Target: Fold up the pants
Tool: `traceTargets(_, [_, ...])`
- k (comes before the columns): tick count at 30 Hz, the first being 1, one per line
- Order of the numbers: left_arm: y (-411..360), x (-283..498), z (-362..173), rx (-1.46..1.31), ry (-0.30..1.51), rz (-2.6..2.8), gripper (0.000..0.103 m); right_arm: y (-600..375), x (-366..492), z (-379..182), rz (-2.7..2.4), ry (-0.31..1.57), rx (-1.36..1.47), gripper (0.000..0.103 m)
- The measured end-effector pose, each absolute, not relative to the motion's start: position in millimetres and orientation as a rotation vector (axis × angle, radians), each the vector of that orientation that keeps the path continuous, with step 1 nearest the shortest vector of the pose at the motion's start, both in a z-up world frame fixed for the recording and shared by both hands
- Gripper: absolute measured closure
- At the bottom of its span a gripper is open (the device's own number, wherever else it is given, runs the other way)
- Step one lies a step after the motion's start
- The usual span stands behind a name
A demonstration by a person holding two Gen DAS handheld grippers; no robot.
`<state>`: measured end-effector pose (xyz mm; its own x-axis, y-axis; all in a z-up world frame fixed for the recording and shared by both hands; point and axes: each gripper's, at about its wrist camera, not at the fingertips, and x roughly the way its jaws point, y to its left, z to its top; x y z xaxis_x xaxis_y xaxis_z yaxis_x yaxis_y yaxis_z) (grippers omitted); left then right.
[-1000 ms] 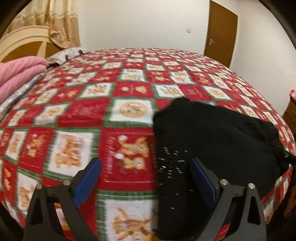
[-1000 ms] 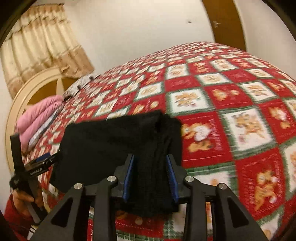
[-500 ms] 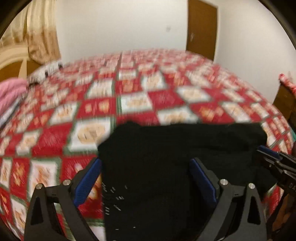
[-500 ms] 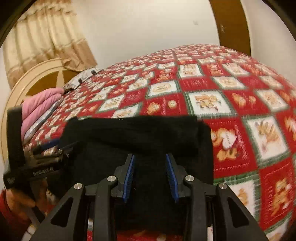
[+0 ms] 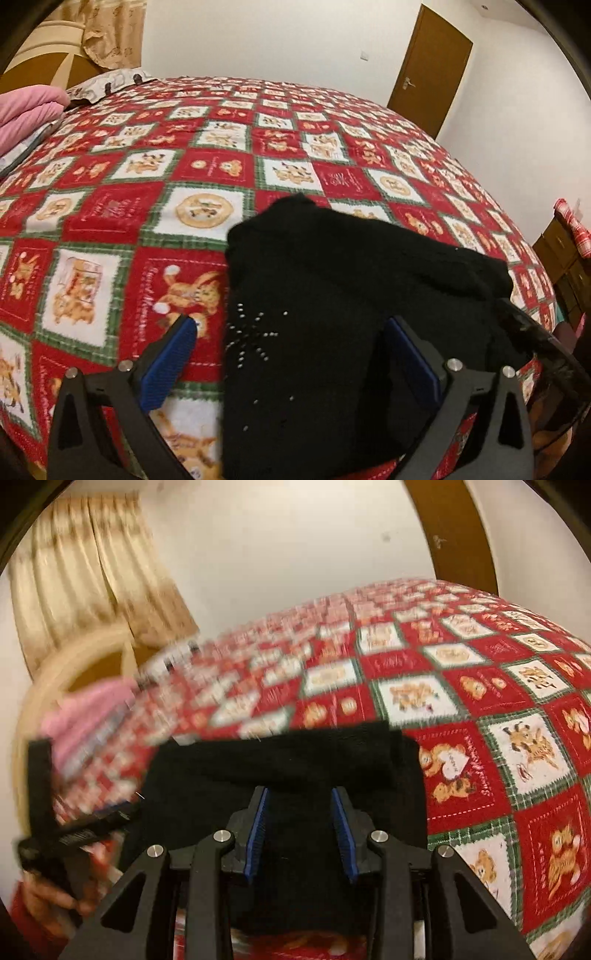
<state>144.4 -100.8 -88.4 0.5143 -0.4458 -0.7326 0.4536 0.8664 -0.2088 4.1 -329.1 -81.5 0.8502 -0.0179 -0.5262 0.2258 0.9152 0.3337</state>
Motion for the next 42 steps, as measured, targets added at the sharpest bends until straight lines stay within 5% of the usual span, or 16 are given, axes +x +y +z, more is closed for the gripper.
traceTargets(3, [-104.8,145.9,-88.8,0.041,0.864,-0.518,0.000,-323.1,-6.6,-78.5,-0.194,0.532,0.324,0.045])
traceTargets(26, [-104.8,138.3,-101.0,0.055,0.928,-0.486,0.000,-363.4,-31.8,-108.7,-0.207,0.585,0.595,0.035])
traceTargets(35, [-99.6,149.9,-98.5,-0.088,0.908,-0.593,0.000,-383.0,-23.1,-129.0,-0.195,0.545,0.757,0.024])
traceTargets(37, [-100.3,154.1,-111.4,-0.106,0.957,-0.586,0.000,-375.7,-23.8,-129.2,-0.176,0.525,0.750,0.013])
traceTargets(42, [-110.8,141.5,-112.6,0.001,0.896,-0.582,0.000,-352.7,-15.2,-127.9,-0.252,0.580,0.611,0.013])
